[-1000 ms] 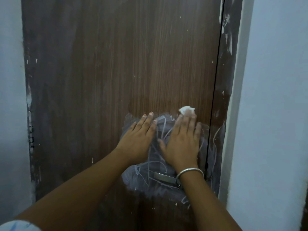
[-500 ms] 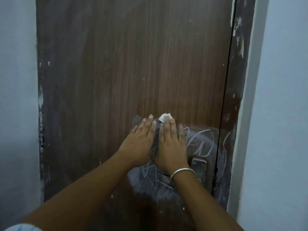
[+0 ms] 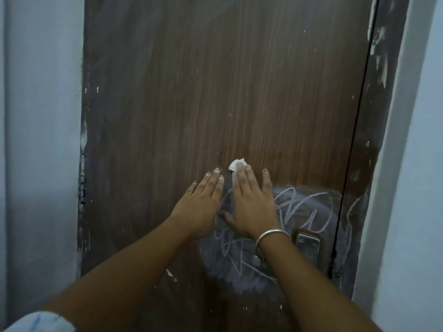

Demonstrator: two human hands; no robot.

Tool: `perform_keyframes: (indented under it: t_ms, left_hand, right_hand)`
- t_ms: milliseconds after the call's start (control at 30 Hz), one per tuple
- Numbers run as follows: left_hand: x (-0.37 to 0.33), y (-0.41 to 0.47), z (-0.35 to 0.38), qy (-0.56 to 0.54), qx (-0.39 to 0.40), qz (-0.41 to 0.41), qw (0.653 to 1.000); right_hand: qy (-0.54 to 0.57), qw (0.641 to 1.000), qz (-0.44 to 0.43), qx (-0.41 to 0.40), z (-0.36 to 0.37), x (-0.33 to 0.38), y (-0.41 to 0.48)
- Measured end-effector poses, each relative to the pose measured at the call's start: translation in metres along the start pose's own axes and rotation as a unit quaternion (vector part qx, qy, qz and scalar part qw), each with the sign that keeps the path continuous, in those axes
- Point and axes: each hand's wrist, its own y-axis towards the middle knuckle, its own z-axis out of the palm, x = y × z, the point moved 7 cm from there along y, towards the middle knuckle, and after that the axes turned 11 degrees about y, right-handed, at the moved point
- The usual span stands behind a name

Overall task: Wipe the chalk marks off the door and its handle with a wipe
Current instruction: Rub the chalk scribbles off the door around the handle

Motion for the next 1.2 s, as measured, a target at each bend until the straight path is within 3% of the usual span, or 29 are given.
perform_keyframes:
  t_ms: [100, 267, 433, 600, 767, 933, 1100, 1200]
  left_hand:
    - [0.010, -0.003, 0.003, 0.001, 0.007, -0.010, 1.000]
    - [0.023, -0.006, 0.008, -0.023, 0.018, -0.031, 0.999]
    - [0.030, -0.011, 0.013, -0.030, 0.009, -0.029, 0.999]
    - [0.039, -0.015, 0.019, -0.034, 0.025, -0.037, 0.998]
    - [0.045, -0.019, 0.024, -0.031, 0.032, -0.033, 0.998]
    - [0.041, -0.018, 0.021, -0.044, 0.033, -0.034, 0.998]
    - [0.029, -0.018, 0.017, -0.047, 0.024, -0.019, 0.998]
    - [0.022, -0.016, 0.014, -0.038, 0.025, -0.013, 0.999]
  right_hand:
    - [0.002, 1.000, 0.028, -0.010, -0.003, -0.004, 0.004]
    - [-0.046, 0.993, -0.092, 0.060, 0.018, 0.026, 0.013]
    - [-0.030, 0.999, -0.033, 0.015, 0.007, 0.030, 0.032]
    - [-0.092, 0.978, -0.159, 0.100, 0.035, 0.060, 0.020]
    - [-0.029, 1.000, 0.001, 0.005, 0.015, 0.030, 0.011]
    - [-0.048, 0.990, -0.095, 0.096, 0.043, 0.046, -0.013]
    - [-0.037, 0.999, 0.022, 0.026, 0.025, 0.018, -0.021]
    - [-0.007, 0.999, 0.027, 0.045, 0.025, 0.021, -0.023]
